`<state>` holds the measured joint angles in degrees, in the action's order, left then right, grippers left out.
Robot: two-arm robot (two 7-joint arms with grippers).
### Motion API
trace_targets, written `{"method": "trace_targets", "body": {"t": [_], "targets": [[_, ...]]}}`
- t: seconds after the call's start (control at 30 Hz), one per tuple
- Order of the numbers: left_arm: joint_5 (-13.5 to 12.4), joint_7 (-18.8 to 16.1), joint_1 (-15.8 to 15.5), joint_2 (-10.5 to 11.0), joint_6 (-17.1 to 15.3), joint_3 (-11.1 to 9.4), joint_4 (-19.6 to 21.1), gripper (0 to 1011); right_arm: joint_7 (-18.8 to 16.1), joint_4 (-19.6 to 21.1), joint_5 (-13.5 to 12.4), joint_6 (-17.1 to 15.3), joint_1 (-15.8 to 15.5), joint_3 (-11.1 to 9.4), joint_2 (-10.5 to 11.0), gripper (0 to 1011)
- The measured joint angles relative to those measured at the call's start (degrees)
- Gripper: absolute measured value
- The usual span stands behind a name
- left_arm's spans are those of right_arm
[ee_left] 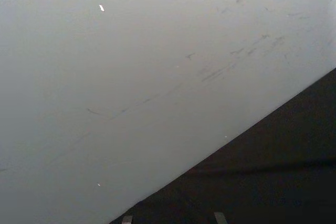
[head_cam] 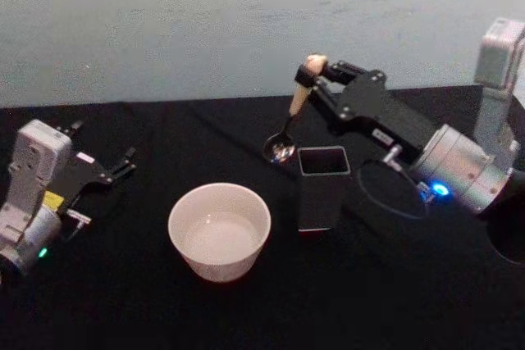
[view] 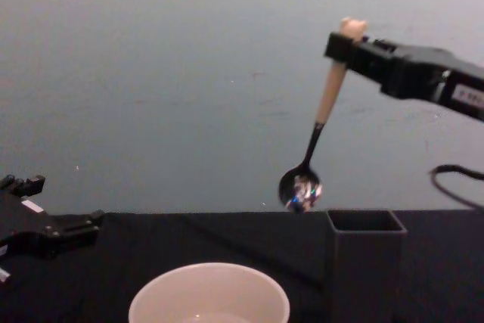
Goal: Pick up the stirring spoon with one hand, stir inside the cup, then place it back in its original position.
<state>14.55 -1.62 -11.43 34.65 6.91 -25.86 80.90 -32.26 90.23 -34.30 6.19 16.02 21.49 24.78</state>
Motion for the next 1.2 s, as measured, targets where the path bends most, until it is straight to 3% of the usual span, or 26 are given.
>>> {"method": "trace_targets", "body": {"t": [0.63,1.2], "targets": [[0.0,0.0,0.0,0.0,0.0,0.0,0.0,1001,-4.6,-1.4,1.6,0.2,1.5,6.4,0.4,215],[0.0,0.0,0.0,0.0,0.0,0.0,0.0,1002,-6.5,-2.9,2.7,0.8,2.3,9.4,0.9,215]]}}
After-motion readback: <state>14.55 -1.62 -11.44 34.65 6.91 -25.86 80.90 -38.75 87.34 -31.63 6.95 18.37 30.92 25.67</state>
